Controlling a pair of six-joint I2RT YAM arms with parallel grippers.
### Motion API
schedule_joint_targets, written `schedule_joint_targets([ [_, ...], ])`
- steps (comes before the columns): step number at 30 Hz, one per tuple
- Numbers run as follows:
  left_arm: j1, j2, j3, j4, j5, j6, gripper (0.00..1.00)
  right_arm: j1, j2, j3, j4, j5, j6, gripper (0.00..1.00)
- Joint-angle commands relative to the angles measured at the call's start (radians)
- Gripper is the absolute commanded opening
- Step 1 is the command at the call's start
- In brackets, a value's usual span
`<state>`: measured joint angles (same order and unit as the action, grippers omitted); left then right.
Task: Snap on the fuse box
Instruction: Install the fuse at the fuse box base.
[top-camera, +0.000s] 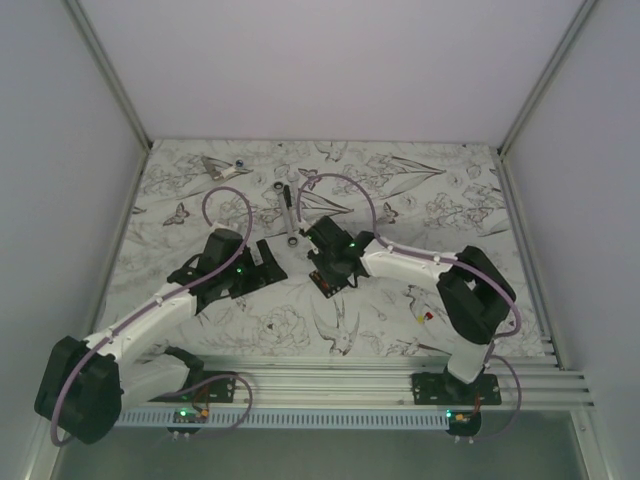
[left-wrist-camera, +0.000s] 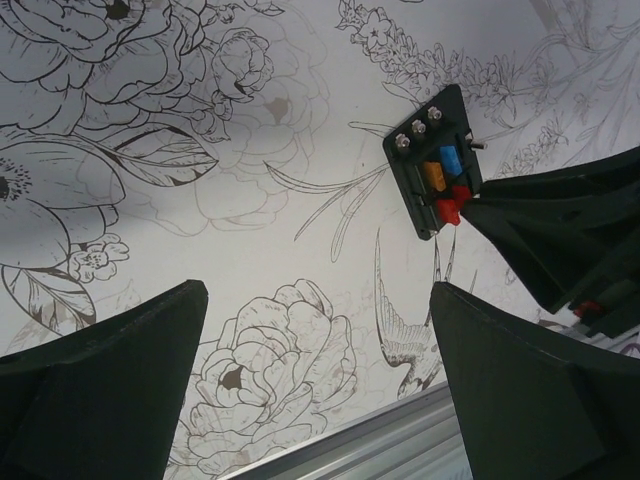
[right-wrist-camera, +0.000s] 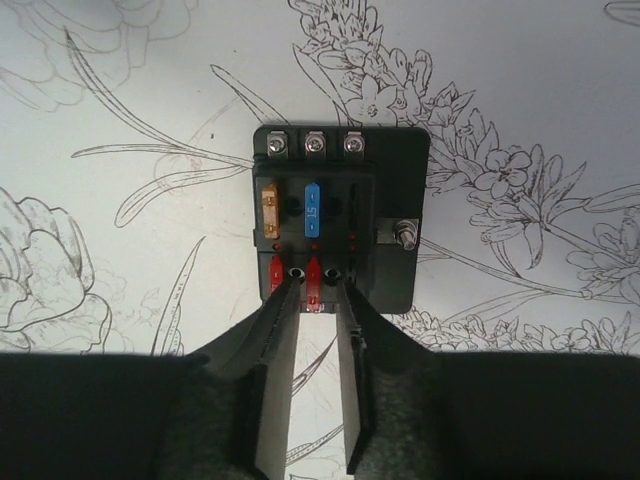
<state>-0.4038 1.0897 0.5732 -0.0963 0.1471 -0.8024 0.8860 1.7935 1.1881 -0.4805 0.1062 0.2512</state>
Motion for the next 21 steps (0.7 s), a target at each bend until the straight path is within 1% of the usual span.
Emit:
schedule_joint_targets([
  [1, 0.008, -0.016, -0.015, -0.026, -0.014, 0.017, 1.0, 0.007, -0.082, 0.025, 0.014, 0.031, 0.005, 0.31],
  [3, 0.008, -0.014, -0.013, -0.025, -0.014, 0.02, 1.0, 0.007, -0.108, 0.019, 0.018, 0.036, -0.003, 0.36],
  [6, 0.009, -0.012, -0.008, -0.026, -0.012, 0.025, 1.0, 0.002, -0.152, -0.003, 0.014, 0.06, -0.003, 0.48],
  [9, 0.01, -0.006, 0.002, -0.029, -0.008, 0.037, 1.0, -0.043, -0.205, -0.047, -0.006, 0.091, 0.034, 0.54],
  [15, 0.012, 0.011, 0.029, -0.041, -0.005, 0.068, 1.0, -0.214, -0.386, -0.223, -0.027, 0.131, 0.181, 0.69],
  [21, 0.019, 0.013, 0.05, -0.061, -0.003, 0.113, 1.0, -0.392, -0.521, -0.365, -0.114, 0.138, 0.324, 0.77],
])
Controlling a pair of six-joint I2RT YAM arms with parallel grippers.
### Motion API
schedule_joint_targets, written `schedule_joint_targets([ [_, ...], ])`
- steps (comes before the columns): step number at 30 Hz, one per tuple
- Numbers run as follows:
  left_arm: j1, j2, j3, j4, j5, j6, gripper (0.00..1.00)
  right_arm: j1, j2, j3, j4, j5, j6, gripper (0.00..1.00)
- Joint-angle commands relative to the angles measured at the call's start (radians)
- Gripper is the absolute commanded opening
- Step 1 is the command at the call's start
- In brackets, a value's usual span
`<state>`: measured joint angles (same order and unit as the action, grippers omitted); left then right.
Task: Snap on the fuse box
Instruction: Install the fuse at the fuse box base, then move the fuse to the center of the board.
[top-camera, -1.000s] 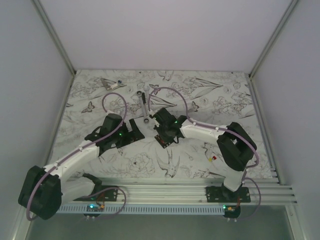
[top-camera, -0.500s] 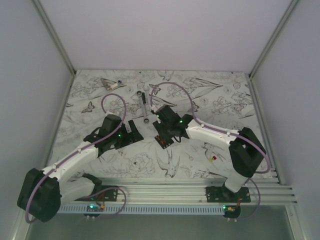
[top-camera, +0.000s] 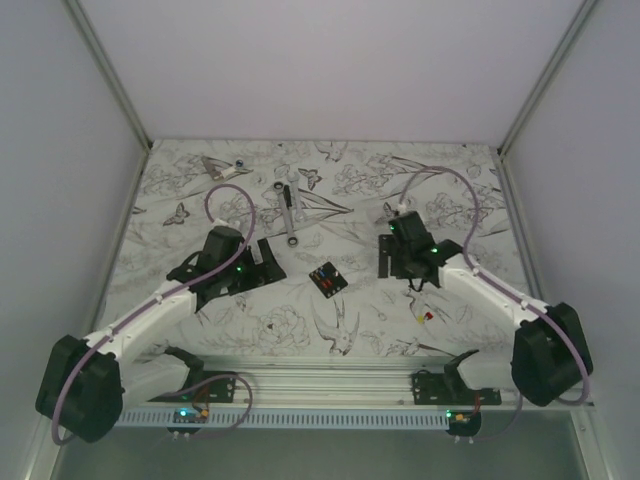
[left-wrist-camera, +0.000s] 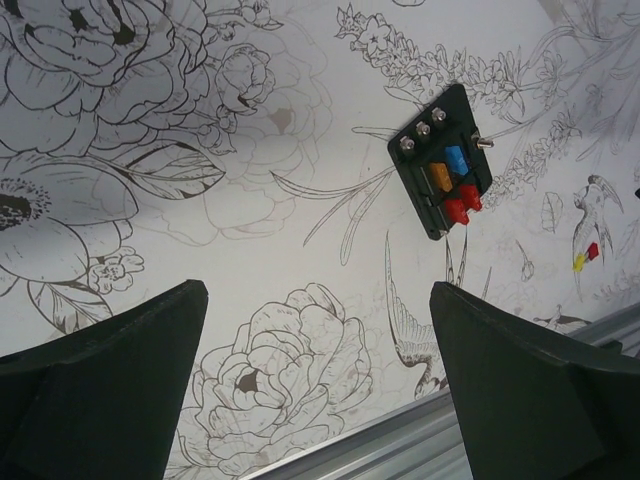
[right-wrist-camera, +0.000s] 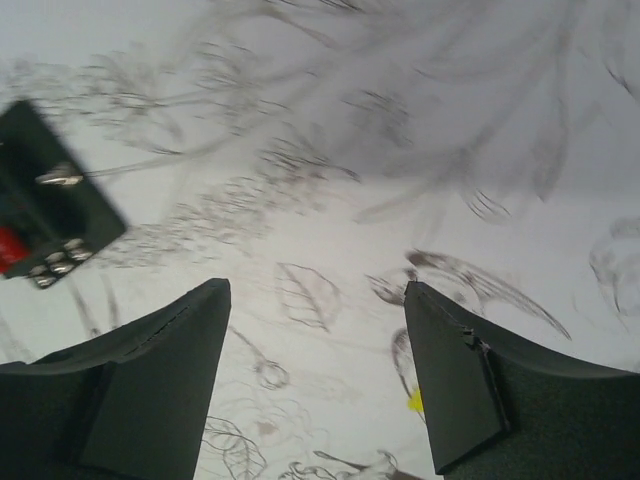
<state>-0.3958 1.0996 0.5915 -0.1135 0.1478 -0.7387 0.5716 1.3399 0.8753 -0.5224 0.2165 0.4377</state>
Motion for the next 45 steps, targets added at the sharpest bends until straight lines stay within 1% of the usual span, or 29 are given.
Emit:
schedule_joint_targets([
  [1, 0.013, 0.002, 0.035, -0.048, -0.004, 0.057, 1.0, -0.103, -0.082, -0.069, -0.087, 0.023, 0.156, 0.78],
  [3, 0.017, 0.002, 0.037, -0.051, -0.004, 0.07, 1.0, -0.153, -0.101, -0.109, -0.112, 0.018, 0.192, 0.77],
  [7, 0.028, -0.001, 0.037, -0.062, -0.007, 0.1, 1.0, -0.248, -0.099, -0.143, -0.166, -0.015, 0.251, 0.74],
  [11, 0.041, -0.015, 0.034, -0.081, -0.012, 0.126, 1.0, -0.298, -0.083, -0.155, -0.22, -0.055, 0.296, 0.74],
  [13, 0.047, -0.03, 0.032, -0.09, -0.018, 0.137, 1.0, -0.309, -0.083, -0.159, -0.256, -0.05, 0.317, 0.74],
  [16, 0.051, -0.055, 0.027, -0.1, -0.033, 0.15, 1.0, -0.324, -0.098, -0.176, -0.284, -0.052, 0.349, 0.69],
  [18, 0.053, -0.068, 0.025, -0.11, -0.044, 0.157, 1.0, -0.341, -0.108, -0.193, -0.291, -0.06, 0.37, 0.68],
  [21, 0.056, -0.085, 0.025, -0.12, -0.055, 0.164, 1.0, -0.377, -0.118, -0.222, -0.292, -0.073, 0.395, 0.61],
  [29, 0.062, -0.106, 0.022, -0.133, -0.065, 0.171, 1.0, -0.392, -0.083, -0.259, -0.231, -0.123, 0.427, 0.5],
  [38, 0.064, -0.113, 0.022, -0.136, -0.063, 0.173, 1.0, -0.395, -0.062, -0.279, -0.168, -0.094, 0.425, 0.44],
  [43, 0.064, -0.119, 0.022, -0.138, -0.061, 0.173, 1.0, -0.394, -0.026, -0.275, -0.134, -0.104, 0.402, 0.36],
  [45, 0.064, -0.122, 0.022, -0.14, -0.06, 0.173, 1.0, -0.391, -0.009, -0.264, -0.118, -0.103, 0.387, 0.34],
])
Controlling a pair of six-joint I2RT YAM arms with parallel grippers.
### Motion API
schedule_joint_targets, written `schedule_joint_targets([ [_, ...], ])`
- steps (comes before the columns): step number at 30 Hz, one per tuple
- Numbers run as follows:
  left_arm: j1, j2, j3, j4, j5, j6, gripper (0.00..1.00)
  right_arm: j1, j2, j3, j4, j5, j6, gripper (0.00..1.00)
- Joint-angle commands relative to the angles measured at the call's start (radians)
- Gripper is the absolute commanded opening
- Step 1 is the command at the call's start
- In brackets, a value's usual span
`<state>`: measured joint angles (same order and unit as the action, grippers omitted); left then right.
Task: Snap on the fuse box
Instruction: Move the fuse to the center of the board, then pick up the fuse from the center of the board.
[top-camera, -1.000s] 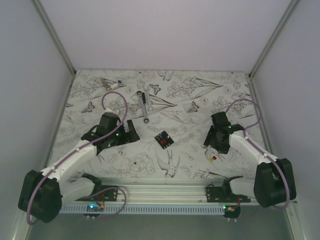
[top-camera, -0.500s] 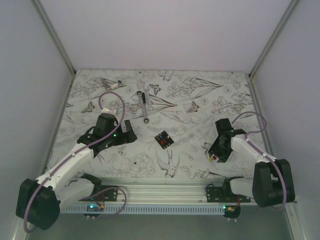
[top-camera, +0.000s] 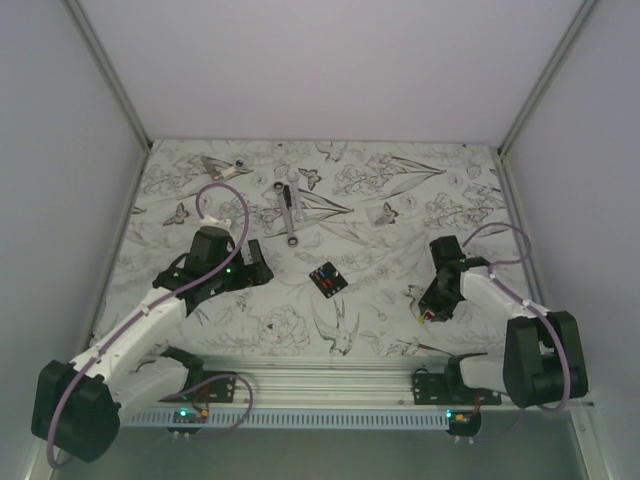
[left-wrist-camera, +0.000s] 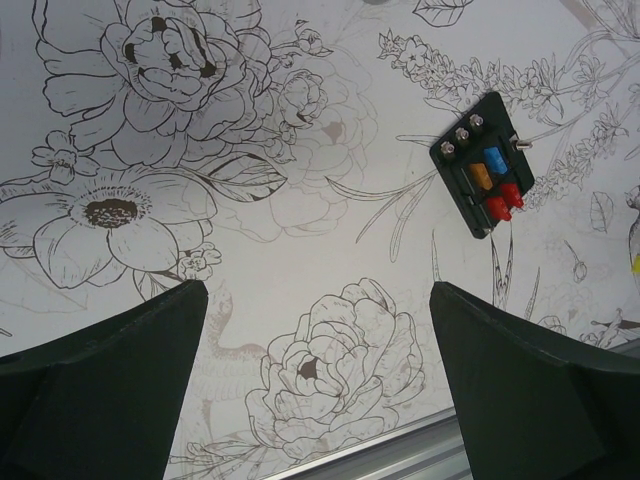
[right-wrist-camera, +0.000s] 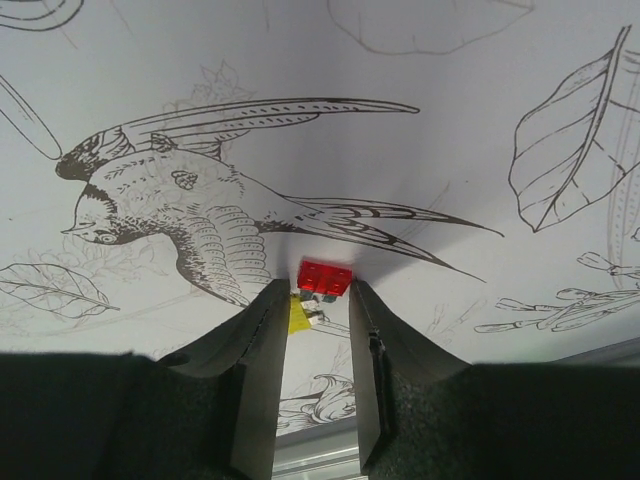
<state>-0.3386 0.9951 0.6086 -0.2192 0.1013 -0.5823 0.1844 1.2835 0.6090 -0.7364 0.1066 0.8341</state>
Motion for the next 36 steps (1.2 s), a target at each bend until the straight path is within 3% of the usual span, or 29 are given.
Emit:
schedule_joint_targets([
  [1, 0.007, -0.018, 0.005, -0.033, -0.012, 0.018, 1.0, 0.002, 0.057, 0.012, 0.105, 0.005, -0.014, 0.34],
  [17, 0.01, -0.038, 0.005, -0.043, -0.02, 0.023, 1.0, 0.304, 0.485, 0.421, 0.094, 0.068, -0.099, 0.32],
  [28, 0.01, -0.026, 0.006, -0.042, -0.02, 0.019, 1.0, 0.337, 0.406, 0.48, 0.04, 0.057, -0.422, 0.45],
  [36, 0.01, -0.022, 0.006, -0.043, -0.018, 0.019, 1.0, 0.368, 0.42, 0.495, 0.031, 0.03, -0.595, 0.47],
])
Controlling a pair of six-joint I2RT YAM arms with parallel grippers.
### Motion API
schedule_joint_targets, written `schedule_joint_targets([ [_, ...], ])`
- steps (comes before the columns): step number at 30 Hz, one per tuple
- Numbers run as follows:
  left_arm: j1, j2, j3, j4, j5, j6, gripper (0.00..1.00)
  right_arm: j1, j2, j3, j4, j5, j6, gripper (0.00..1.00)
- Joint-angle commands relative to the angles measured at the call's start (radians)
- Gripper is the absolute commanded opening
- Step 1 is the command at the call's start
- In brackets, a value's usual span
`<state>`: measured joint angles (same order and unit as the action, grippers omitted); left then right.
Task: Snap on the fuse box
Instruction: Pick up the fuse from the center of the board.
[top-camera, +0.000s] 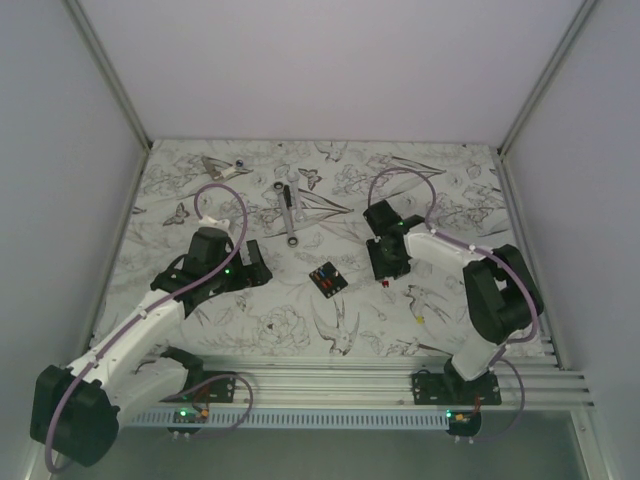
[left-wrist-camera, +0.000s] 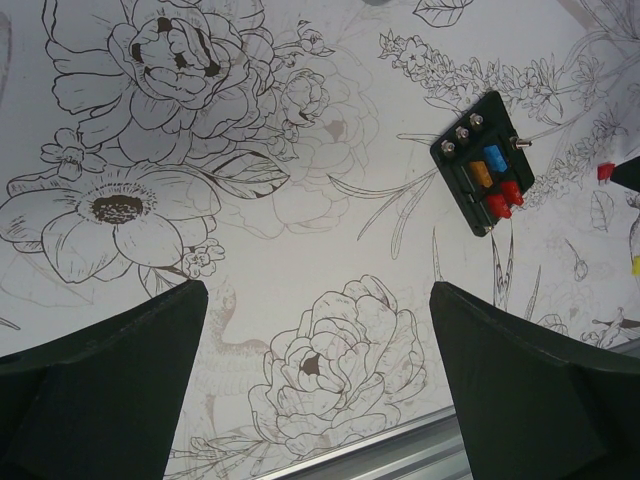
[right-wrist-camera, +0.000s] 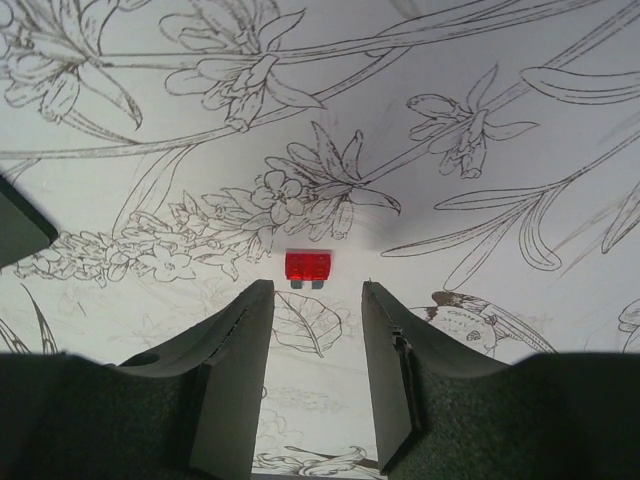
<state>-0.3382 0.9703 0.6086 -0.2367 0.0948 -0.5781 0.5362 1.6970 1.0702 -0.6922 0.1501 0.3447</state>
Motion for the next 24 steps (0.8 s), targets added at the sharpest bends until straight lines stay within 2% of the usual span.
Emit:
schedule_joint_targets([
  [1, 0.009, 0.003, 0.006, -0.025, -0.013, 0.014, 1.0, 0.019, 0.007, 0.031, -0.007, -0.014, -0.108, 0.47],
  [7, 0.01, 0.005, 0.006, -0.024, -0.011, 0.012, 1.0, 0.02, 0.023, 0.02, 0.024, -0.011, -0.124, 0.47],
  [15, 0.01, 0.004, 0.006, -0.026, -0.009, 0.013, 1.0, 0.024, 0.06, 0.021, 0.05, -0.029, -0.122, 0.41],
  [24, 0.01, 0.008, 0.006, -0.024, -0.01, 0.012, 1.0, 0.038, 0.09, 0.021, 0.048, -0.008, -0.092, 0.4],
])
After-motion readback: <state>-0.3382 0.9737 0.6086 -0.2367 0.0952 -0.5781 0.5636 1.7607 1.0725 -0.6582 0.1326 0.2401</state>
